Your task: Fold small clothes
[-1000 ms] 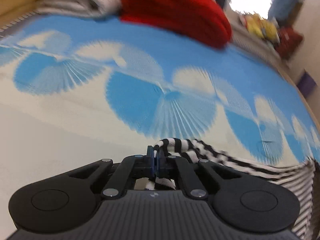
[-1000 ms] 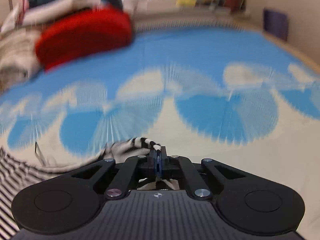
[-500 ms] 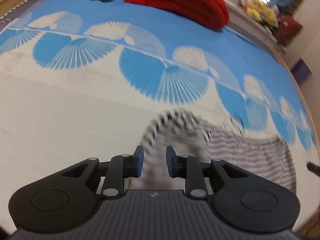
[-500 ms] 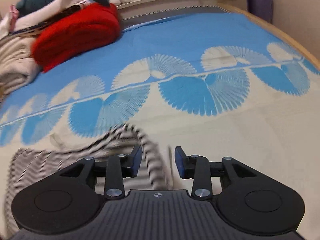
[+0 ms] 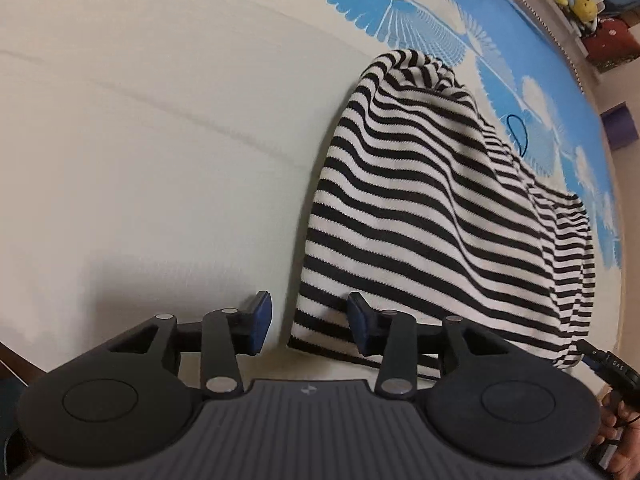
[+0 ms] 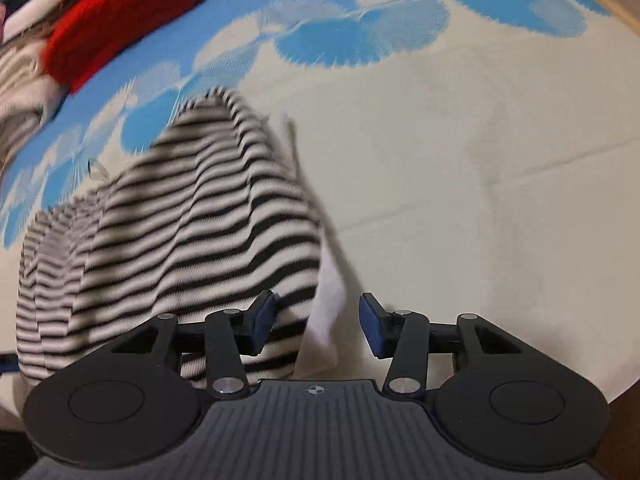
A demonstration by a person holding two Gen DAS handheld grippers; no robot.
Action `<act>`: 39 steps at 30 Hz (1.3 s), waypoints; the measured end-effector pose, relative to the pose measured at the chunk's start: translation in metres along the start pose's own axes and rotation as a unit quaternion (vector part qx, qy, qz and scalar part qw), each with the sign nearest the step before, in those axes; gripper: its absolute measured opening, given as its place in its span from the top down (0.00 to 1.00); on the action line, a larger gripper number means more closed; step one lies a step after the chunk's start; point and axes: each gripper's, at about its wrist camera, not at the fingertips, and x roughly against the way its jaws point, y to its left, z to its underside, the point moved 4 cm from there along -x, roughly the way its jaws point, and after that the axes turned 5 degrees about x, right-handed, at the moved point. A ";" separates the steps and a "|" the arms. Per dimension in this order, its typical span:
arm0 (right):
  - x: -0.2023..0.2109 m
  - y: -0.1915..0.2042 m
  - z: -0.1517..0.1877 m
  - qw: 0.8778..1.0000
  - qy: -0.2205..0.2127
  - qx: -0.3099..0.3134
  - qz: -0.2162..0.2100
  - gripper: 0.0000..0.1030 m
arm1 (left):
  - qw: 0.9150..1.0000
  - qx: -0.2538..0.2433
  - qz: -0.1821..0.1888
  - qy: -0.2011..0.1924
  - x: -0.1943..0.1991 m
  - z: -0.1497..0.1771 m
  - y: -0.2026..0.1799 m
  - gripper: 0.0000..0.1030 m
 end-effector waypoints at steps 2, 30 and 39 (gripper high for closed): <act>-0.005 0.002 0.003 1.000 0.003 0.015 0.007 0.55 | 1.000 -0.006 -0.008 0.003 -0.003 0.002 -0.001 0.57; 0.000 -0.006 0.011 0.997 -0.007 0.072 0.025 0.90 | 0.992 -0.116 0.029 -0.042 0.011 0.008 -0.057 0.64; 0.021 -0.012 0.001 0.992 -0.077 0.068 0.072 0.79 | 0.995 -0.084 0.008 -0.056 0.017 0.011 -0.040 0.58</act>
